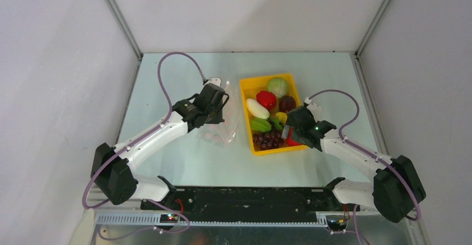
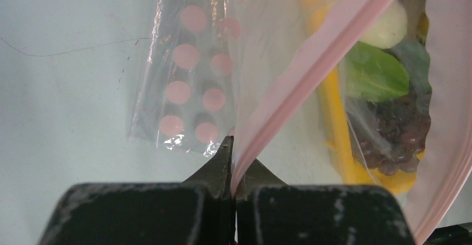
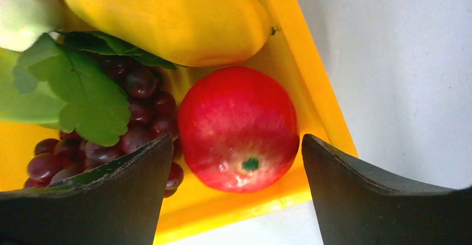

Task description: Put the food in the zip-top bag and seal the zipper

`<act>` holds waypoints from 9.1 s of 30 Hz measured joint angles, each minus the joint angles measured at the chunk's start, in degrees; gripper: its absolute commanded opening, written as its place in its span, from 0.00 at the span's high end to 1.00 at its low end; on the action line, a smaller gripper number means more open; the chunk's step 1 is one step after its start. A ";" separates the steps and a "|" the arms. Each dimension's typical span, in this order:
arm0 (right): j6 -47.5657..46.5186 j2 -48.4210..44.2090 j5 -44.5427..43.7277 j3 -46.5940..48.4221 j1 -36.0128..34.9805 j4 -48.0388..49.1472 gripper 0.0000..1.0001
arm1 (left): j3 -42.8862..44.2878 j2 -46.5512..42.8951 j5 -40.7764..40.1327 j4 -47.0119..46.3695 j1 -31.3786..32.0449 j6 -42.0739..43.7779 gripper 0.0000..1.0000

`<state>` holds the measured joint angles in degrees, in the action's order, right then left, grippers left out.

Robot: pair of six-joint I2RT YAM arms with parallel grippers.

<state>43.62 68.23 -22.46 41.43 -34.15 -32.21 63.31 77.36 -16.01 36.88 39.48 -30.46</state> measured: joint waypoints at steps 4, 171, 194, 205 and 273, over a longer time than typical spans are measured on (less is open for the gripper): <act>-0.24 2.86 0.87 -0.72 0.81 2.40 0.15 | 0.00 0.00 0.17 -0.02 0.00 0.00 1.00; -11.85 -7.56 4.37 19.43 -20.59 10.08 1.00 | 10.84 -6.91 -9.07 11.04 3.87 -1.95 1.00; -3.69 2.93 16.65 19.43 -10.93 10.03 1.00 | 14.01 1.31 0.63 13.88 3.89 4.24 0.88; -1.62 4.74 20.57 19.41 -6.95 8.87 1.00 | 11.43 1.16 3.58 11.15 3.89 4.70 0.66; -10.32 5.05 21.75 19.41 -9.11 10.43 0.45 | 11.41 -8.44 -6.97 15.30 9.53 3.96 1.00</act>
<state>33.30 73.28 -0.71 60.84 -43.27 -21.78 74.72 68.93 -22.98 52.18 49.01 -26.50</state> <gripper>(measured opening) 0.324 0.009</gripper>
